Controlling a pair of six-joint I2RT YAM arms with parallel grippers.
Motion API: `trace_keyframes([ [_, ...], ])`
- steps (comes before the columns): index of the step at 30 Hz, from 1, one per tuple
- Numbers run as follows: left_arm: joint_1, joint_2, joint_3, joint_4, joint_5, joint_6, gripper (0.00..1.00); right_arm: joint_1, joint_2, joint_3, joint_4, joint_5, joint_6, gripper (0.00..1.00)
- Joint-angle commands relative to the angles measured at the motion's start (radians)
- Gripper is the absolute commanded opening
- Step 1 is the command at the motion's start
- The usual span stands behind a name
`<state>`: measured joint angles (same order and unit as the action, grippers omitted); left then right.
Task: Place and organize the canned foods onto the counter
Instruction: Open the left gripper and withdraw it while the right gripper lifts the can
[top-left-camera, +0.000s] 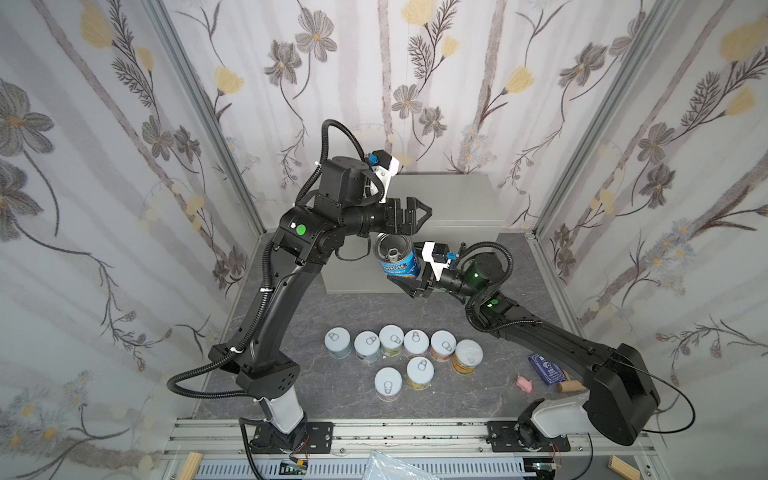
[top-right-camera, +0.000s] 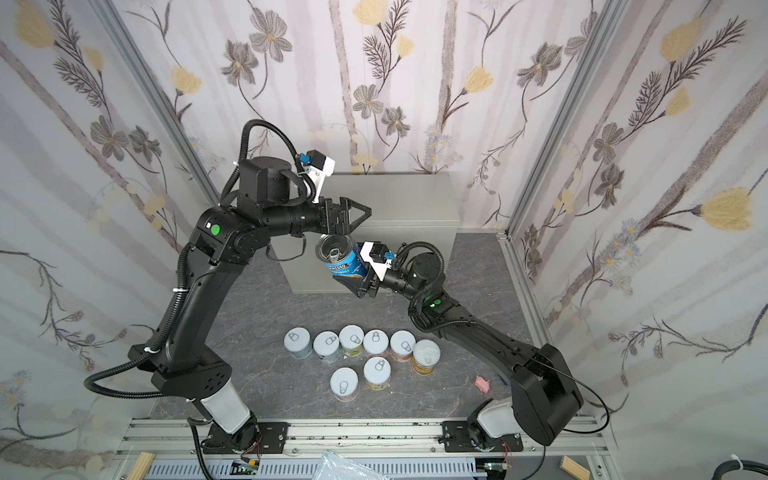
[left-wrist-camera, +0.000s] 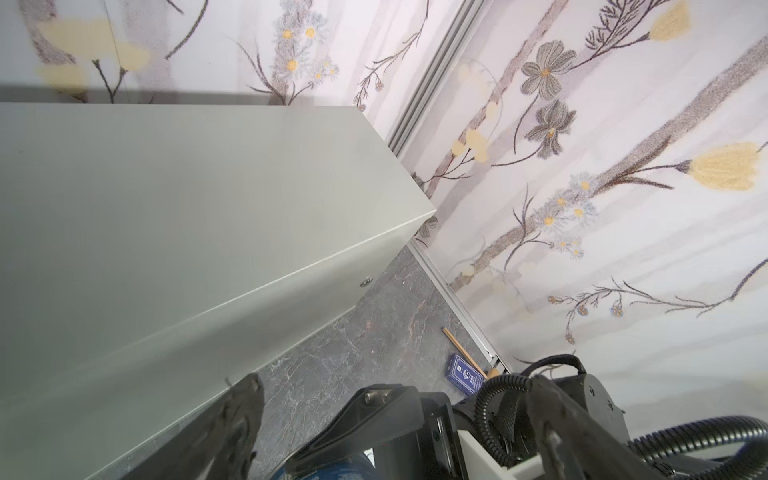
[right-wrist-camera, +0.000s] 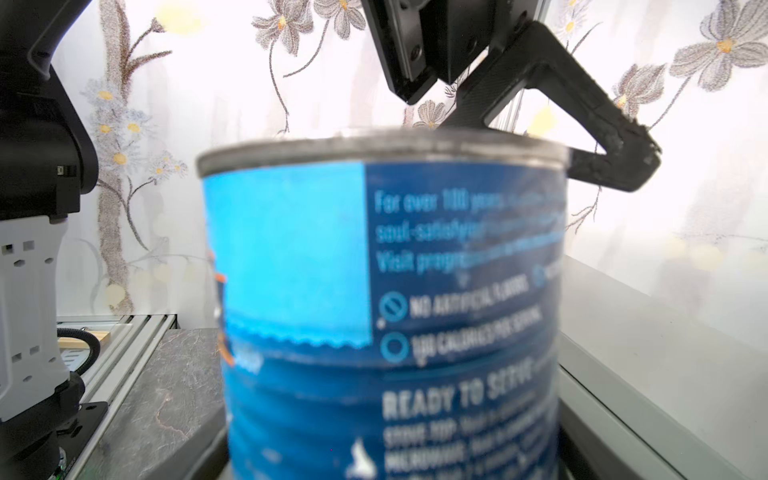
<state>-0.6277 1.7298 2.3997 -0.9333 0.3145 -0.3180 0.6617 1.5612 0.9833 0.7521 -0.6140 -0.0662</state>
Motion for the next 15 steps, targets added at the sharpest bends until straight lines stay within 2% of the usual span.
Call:
trace_keyframes([
  [1,0.006,-0.034,0.002,0.03,-0.311,-0.005,1.0,-0.016,-0.029,-0.013,0.189,0.067,0.051,0.0],
  [4,0.013,-0.144,-0.143,0.09,-0.642,0.021,1.0,-0.034,-0.068,-0.021,0.172,0.14,0.052,0.0],
  [6,0.023,-0.238,-0.287,0.18,-0.75,0.041,1.0,-0.043,-0.095,-0.025,0.155,0.205,0.046,0.0],
  [11,0.069,-0.439,-0.571,0.284,-0.855,0.031,1.0,-0.083,-0.154,-0.006,0.089,0.398,0.04,0.0],
  [15,0.106,-0.576,-0.762,0.298,-0.868,-0.015,1.0,-0.141,-0.152,0.051,-0.002,0.479,0.038,0.0],
])
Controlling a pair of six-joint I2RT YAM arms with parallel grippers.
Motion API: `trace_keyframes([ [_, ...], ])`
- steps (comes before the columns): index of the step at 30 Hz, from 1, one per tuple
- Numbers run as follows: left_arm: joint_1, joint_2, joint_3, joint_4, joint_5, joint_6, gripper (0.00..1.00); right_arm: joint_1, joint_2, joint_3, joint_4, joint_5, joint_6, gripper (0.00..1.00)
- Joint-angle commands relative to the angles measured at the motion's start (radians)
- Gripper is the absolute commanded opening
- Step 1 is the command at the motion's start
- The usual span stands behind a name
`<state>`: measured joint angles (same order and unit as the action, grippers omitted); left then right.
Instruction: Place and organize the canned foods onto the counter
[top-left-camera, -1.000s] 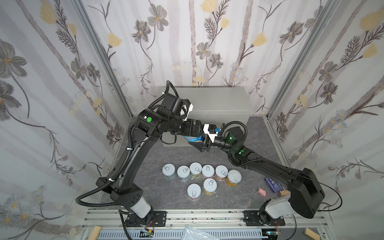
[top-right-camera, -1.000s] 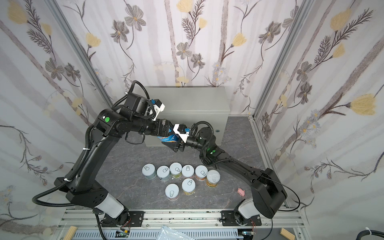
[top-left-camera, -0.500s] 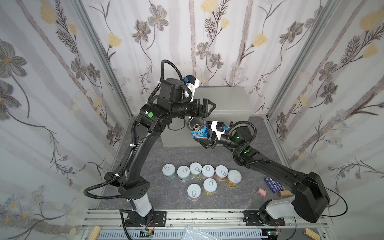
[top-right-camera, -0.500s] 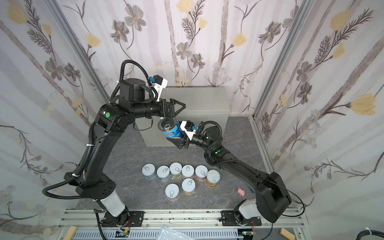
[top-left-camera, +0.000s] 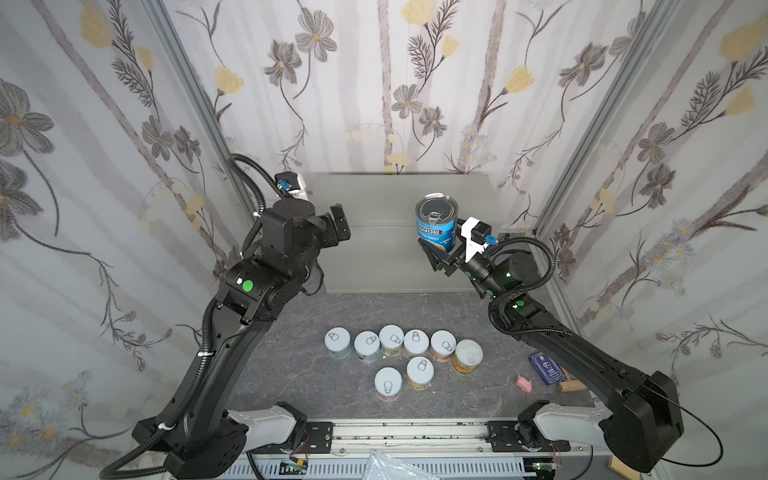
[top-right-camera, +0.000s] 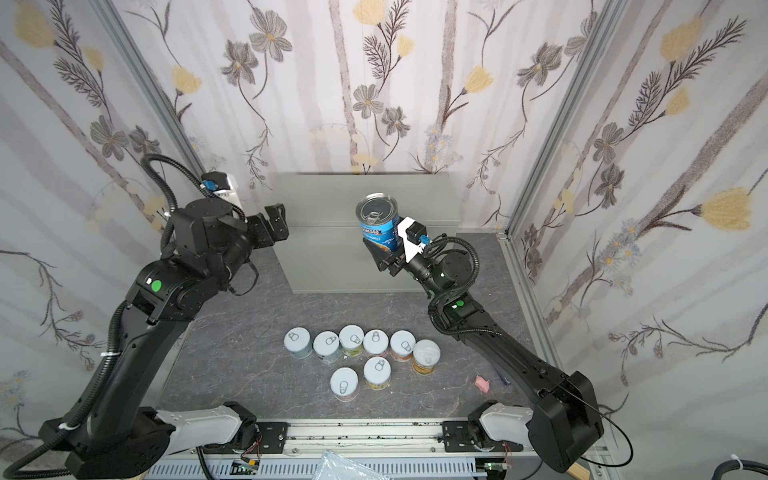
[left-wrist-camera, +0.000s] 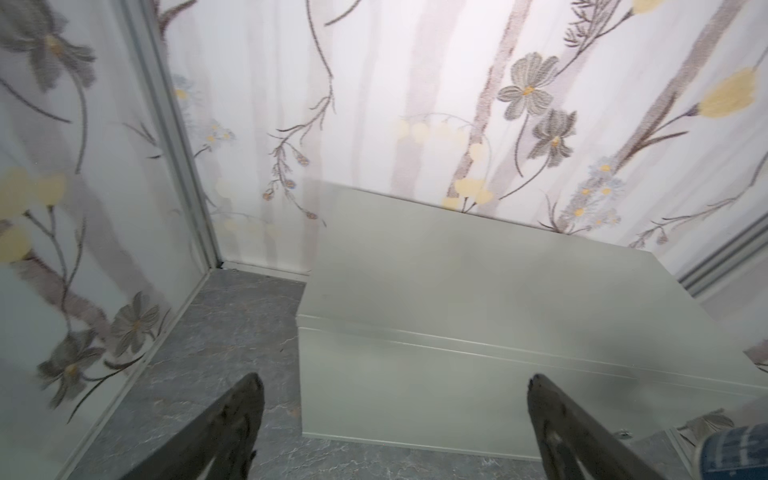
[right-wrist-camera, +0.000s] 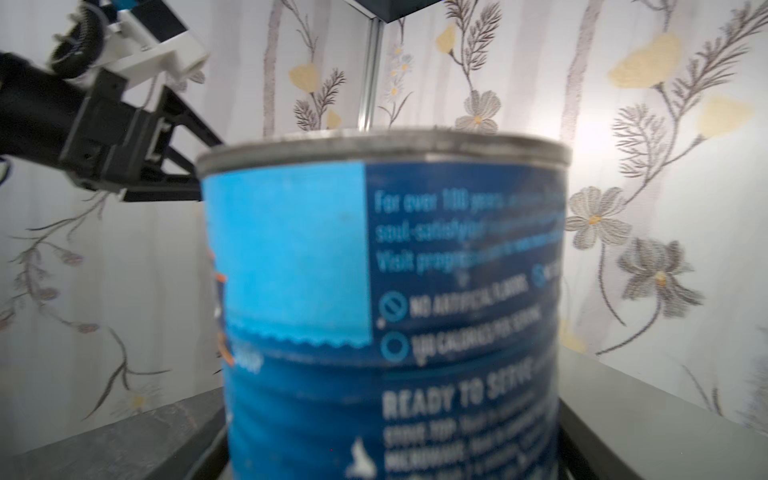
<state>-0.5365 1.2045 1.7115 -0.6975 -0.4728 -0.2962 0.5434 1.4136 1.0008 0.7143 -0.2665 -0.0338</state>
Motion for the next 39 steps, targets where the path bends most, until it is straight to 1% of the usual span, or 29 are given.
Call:
trace_keyframes([
  [1,0.021,-0.079,-0.117,0.065,-0.08,-0.053,1.0,-0.033,0.0,0.044,0.026,0.155,0.005,0.0],
  [4,0.041,-0.132,-0.215,0.043,-0.072,-0.101,1.0,-0.064,0.03,0.084,-0.011,0.222,0.003,0.0],
  [6,0.049,-0.154,-0.251,0.023,-0.073,-0.125,1.0,-0.088,0.062,0.109,-0.017,0.242,-0.002,0.0],
  [7,0.054,-0.163,-0.294,0.015,-0.074,-0.137,1.0,-0.101,0.079,0.123,-0.016,0.244,0.0,0.0],
  [13,0.073,-0.213,-0.413,0.03,-0.066,-0.2,1.0,-0.16,0.169,0.201,0.016,0.253,0.017,0.0],
  [16,0.088,-0.229,-0.445,0.046,-0.044,-0.216,1.0,-0.176,0.217,0.223,0.039,0.257,0.019,0.0],
  [19,0.1,-0.232,-0.454,0.049,-0.027,-0.218,1.0,-0.19,0.247,0.256,0.022,0.253,0.022,0.0],
  [26,0.113,-0.224,-0.466,0.061,-0.001,-0.222,1.0,-0.203,0.288,0.274,-0.001,0.267,0.029,0.02],
  [29,0.118,-0.216,-0.466,0.065,0.016,-0.224,1.0,-0.203,0.293,0.274,-0.021,0.274,0.037,0.08],
  [31,0.121,-0.211,-0.466,0.066,0.026,-0.224,1.0,-0.203,0.298,0.274,-0.036,0.274,0.038,0.15],
  [35,0.124,-0.203,-0.467,0.068,0.041,-0.228,1.0,-0.203,0.31,0.287,-0.082,0.292,0.032,0.26],
  [39,0.127,-0.203,-0.472,0.072,0.047,-0.231,1.0,-0.204,0.326,0.31,-0.129,0.314,0.019,0.45],
])
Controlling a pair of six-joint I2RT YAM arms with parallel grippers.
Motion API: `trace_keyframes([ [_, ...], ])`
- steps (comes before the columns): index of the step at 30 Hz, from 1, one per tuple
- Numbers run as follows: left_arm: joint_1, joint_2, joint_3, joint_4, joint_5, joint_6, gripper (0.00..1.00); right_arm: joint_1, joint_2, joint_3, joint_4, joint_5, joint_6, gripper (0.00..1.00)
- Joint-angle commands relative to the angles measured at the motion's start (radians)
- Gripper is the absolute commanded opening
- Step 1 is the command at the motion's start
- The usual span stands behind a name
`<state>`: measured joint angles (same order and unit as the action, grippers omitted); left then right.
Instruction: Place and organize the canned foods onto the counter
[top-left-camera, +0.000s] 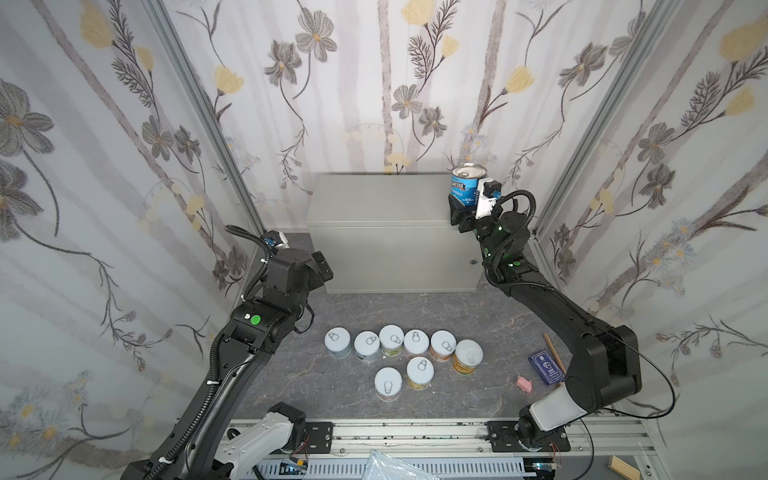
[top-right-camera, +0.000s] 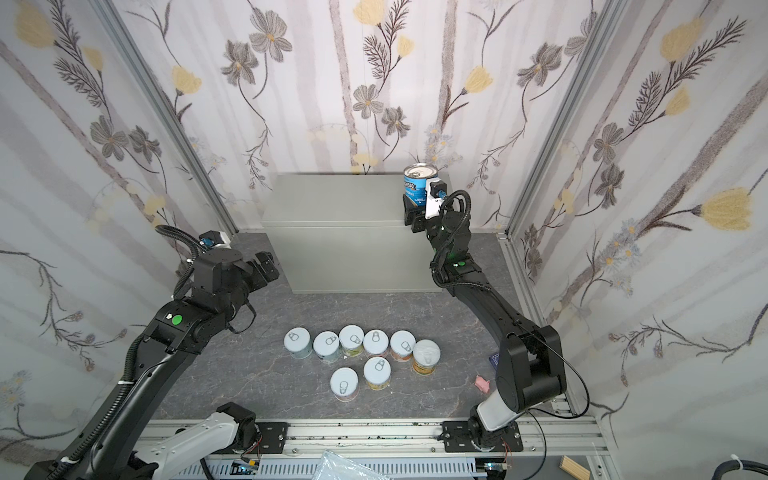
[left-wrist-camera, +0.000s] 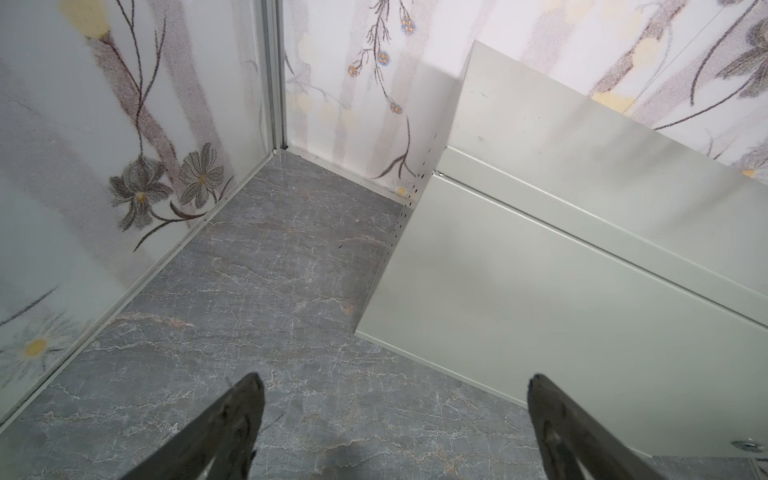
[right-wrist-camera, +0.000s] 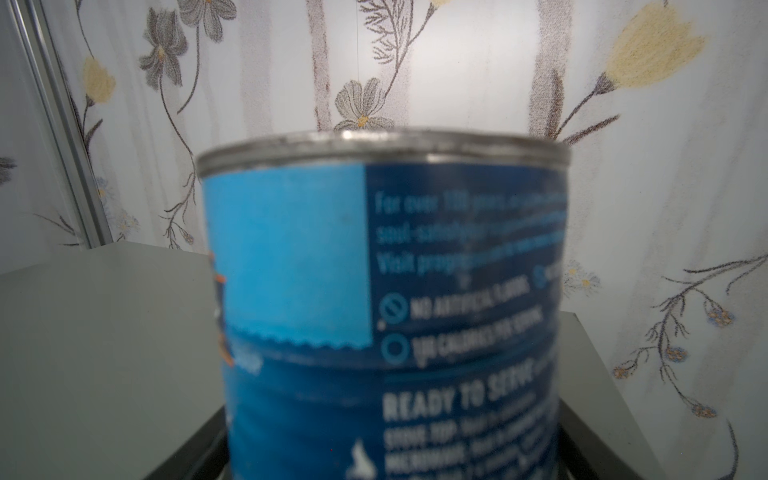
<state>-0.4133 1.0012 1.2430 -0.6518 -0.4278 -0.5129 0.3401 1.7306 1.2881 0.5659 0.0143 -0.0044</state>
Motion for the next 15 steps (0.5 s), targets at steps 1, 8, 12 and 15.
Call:
trace_keyframes([
  [1,0.005,-0.001,-0.005,0.027,0.004,-0.016,1.0,-0.001,0.013,0.031,0.003,0.037,-0.014,0.5],
  [8,0.009,-0.007,-0.016,0.033,0.009,-0.019,1.0,-0.002,0.035,0.112,-0.147,0.06,-0.011,0.68],
  [12,0.014,-0.004,-0.02,0.038,0.019,-0.021,1.0,-0.001,0.052,0.178,-0.267,0.07,-0.004,0.73],
  [15,0.017,-0.001,-0.025,0.043,0.024,-0.022,1.0,-0.001,0.059,0.206,-0.312,0.076,-0.012,0.75],
])
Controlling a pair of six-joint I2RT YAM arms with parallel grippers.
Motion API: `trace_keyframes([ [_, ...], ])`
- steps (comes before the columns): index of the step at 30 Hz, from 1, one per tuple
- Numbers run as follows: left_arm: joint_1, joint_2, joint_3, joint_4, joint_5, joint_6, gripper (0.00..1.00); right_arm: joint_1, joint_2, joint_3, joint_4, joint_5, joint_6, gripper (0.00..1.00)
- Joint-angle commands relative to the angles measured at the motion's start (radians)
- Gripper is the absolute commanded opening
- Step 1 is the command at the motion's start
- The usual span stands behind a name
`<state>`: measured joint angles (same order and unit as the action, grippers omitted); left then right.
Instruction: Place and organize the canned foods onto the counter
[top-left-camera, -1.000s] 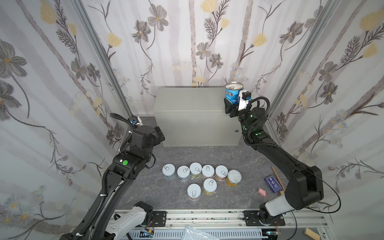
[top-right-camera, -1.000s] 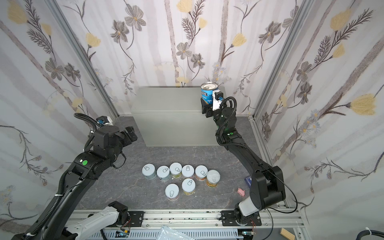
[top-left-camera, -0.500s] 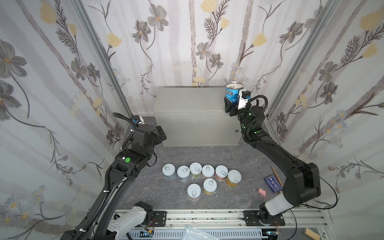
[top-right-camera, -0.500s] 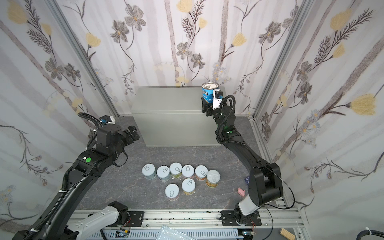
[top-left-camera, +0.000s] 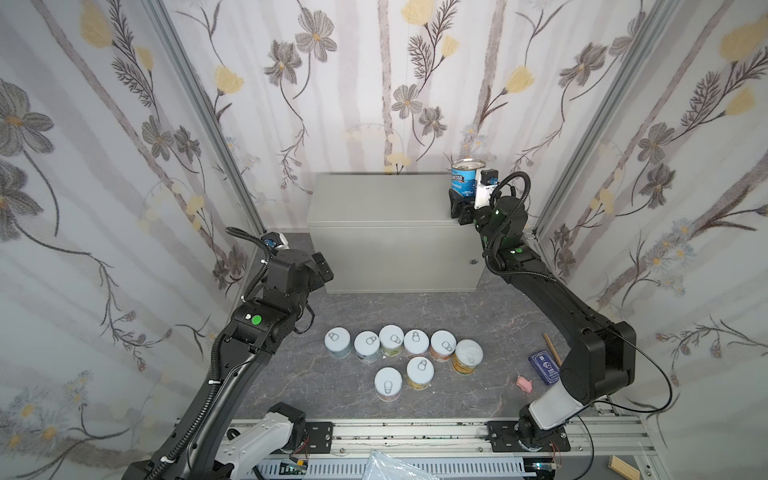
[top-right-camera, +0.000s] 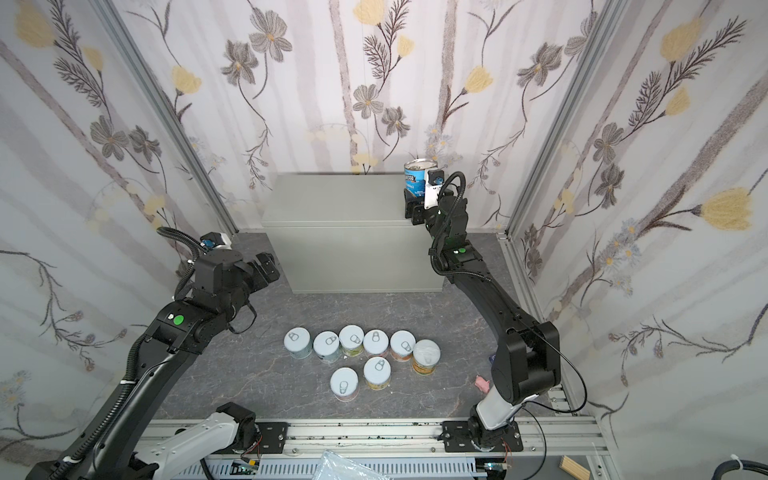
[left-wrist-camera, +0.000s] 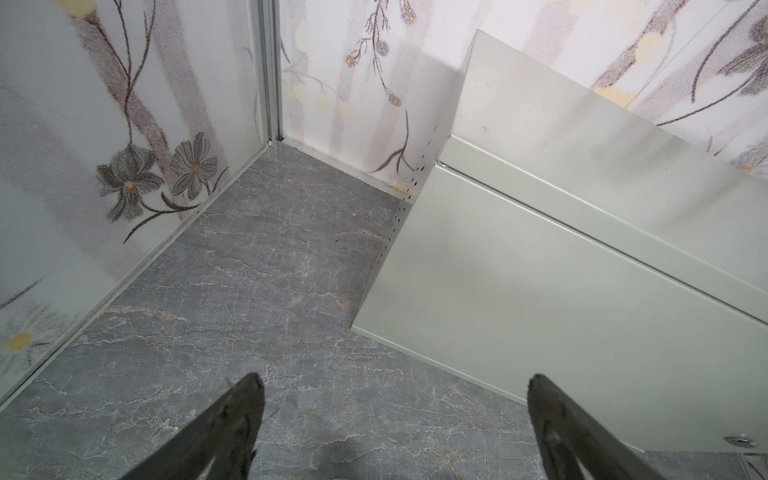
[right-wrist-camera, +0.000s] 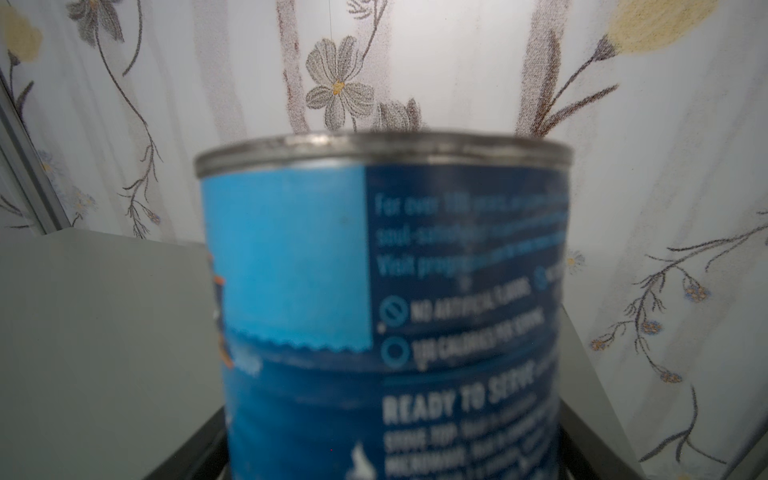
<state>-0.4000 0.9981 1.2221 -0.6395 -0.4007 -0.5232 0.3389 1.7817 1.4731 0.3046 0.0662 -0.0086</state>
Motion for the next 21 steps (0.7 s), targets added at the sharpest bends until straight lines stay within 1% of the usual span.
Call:
trace_keyframes([
  [1,0.003,0.002,-0.006,0.033,0.0,-0.013,1.0,0.0,0.008,0.019,-0.051,0.024,-0.014,0.75],
  [6,0.009,0.001,-0.013,0.038,0.008,-0.017,1.0,0.0,0.013,0.017,-0.045,0.014,-0.015,0.76],
  [12,0.013,-0.007,-0.024,0.037,0.008,-0.021,1.0,-0.001,-0.003,-0.039,0.034,-0.025,-0.016,0.86],
  [15,0.015,-0.012,-0.027,0.037,0.008,-0.023,1.0,-0.001,-0.015,-0.064,0.062,-0.032,-0.016,0.88],
  [21,0.02,-0.011,-0.035,0.045,0.013,-0.029,1.0,-0.002,-0.032,-0.071,0.053,-0.034,-0.03,0.91],
])
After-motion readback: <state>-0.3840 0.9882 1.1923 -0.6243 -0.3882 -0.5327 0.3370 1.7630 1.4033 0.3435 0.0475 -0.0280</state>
